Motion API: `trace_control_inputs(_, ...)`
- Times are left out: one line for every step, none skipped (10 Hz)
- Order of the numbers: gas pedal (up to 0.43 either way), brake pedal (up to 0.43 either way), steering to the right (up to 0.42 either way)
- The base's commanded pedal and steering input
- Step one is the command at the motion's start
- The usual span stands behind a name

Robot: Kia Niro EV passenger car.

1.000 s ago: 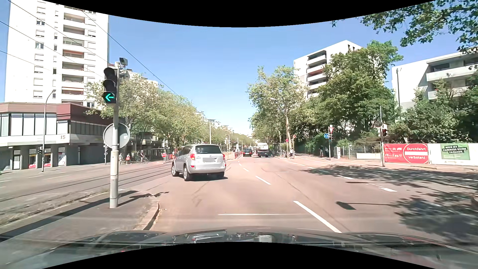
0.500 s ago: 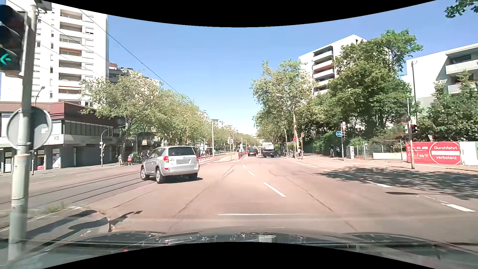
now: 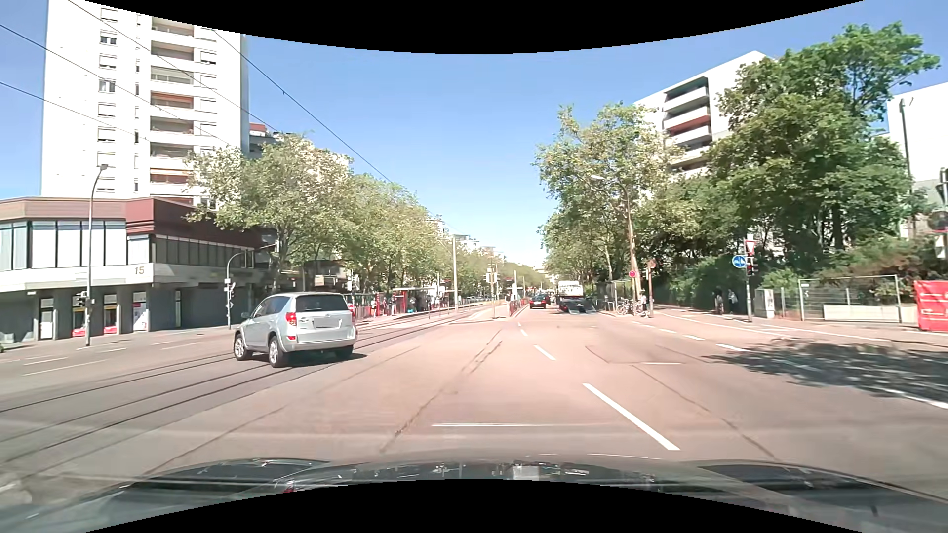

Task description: Follow the waypoints while adhering to traffic rules and regulations

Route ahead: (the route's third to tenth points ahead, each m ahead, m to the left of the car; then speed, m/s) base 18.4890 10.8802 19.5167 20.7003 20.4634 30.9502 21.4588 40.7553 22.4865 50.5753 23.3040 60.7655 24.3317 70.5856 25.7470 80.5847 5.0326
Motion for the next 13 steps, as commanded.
trace_control_inputs(0.079, 0.000, -0.225)
trace_control_inputs(0.079, 0.000, -0.238)
trace_control_inputs(0.079, 0.000, -0.254)
trace_control_inputs(0.079, 0.000, -0.268)
trace_control_inputs(0.079, 0.000, -0.276)
trace_control_inputs(0.079, 0.000, -0.277)
trace_control_inputs(0.079, 0.000, -0.277)
trace_control_inputs(0.067, 0.000, -0.275)
trace_control_inputs(0.067, 0.000, -0.273)
trace_control_inputs(0.067, 0.000, -0.271)
trace_control_inputs(0.059, 0.000, -0.266)
trace_control_inputs(0.059, 0.000, -0.263)
trace_control_inputs(0.059, 0.000, -0.257)
